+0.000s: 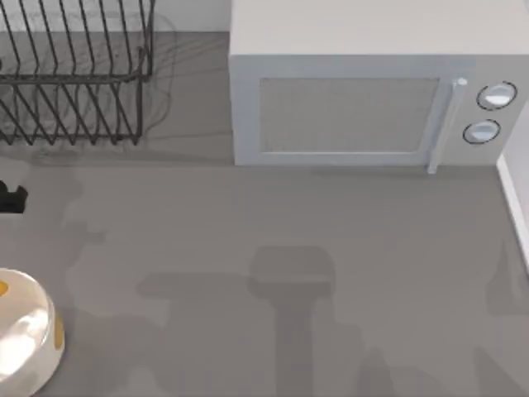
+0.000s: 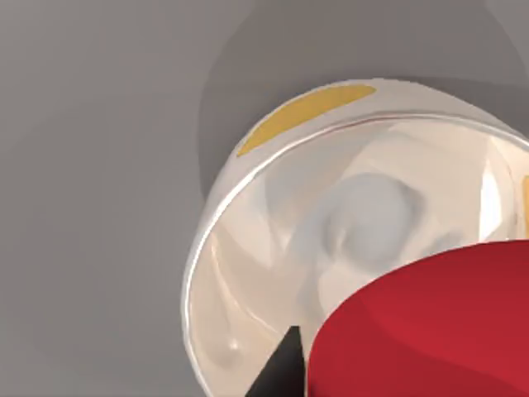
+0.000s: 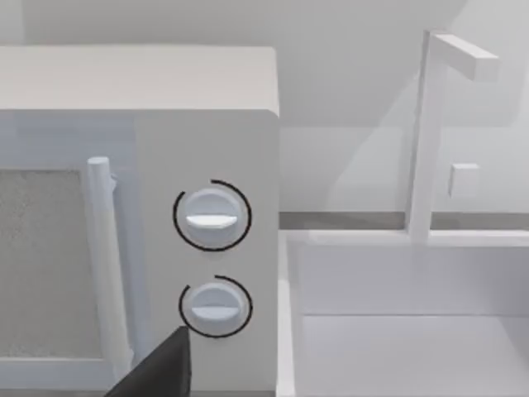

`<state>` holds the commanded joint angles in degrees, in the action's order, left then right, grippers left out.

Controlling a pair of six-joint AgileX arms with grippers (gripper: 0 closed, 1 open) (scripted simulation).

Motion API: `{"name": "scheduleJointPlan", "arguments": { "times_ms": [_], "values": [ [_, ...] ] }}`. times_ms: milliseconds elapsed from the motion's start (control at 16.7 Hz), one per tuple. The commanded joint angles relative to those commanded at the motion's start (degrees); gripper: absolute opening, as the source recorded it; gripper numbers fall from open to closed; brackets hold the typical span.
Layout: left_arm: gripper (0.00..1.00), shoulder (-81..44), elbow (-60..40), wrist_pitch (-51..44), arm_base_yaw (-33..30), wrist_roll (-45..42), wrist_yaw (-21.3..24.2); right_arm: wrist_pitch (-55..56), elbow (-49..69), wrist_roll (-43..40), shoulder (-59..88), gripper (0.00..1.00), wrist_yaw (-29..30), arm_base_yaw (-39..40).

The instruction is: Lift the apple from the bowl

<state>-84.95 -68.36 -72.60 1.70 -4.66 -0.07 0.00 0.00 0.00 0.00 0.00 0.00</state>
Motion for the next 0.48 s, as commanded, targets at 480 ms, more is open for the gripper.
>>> {"name": "scheduleJointPlan", "arguments": {
  "times_ms": [480],
  "values": [
    [0.00, 3.42, -24.85, -26.37, -0.50, 0.59, -0.02, 0.00, 0.00, 0.00, 0.00, 1.00, 0.00, 0.00]
  ]
}}
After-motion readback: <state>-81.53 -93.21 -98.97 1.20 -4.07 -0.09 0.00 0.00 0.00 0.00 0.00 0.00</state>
